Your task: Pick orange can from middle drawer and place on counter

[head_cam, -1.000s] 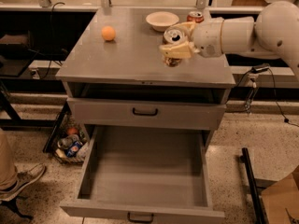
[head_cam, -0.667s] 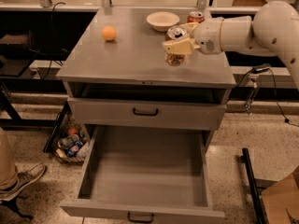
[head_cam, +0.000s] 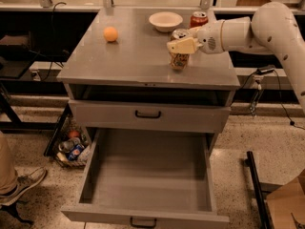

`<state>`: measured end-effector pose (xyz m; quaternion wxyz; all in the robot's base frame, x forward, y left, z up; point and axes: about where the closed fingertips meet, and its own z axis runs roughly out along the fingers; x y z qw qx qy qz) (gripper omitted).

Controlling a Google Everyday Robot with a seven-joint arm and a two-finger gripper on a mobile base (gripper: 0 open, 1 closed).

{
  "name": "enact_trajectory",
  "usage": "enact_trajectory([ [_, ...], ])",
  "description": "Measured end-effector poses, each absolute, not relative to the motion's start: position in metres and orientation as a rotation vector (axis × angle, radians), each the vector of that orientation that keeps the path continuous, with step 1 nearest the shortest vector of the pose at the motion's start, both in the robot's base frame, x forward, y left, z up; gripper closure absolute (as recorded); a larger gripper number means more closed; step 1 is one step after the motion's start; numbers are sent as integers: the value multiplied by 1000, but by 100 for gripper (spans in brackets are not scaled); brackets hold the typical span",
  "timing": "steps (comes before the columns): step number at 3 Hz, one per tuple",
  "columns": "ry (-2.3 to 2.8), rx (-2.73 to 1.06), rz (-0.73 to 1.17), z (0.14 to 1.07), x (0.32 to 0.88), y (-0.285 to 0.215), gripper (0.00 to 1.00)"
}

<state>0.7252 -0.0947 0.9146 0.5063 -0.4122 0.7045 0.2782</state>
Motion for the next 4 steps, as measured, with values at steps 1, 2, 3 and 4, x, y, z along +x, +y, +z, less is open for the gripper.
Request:
enact_trajectory([
  [1, 1743, -988, 683, 904, 735, -99, 82],
  [2, 1744, -991, 687, 902, 735, -96, 58],
  [3, 1743, -996, 692, 901, 735, -93, 34],
  [4, 1743, -999, 697, 900, 736, -90, 11],
])
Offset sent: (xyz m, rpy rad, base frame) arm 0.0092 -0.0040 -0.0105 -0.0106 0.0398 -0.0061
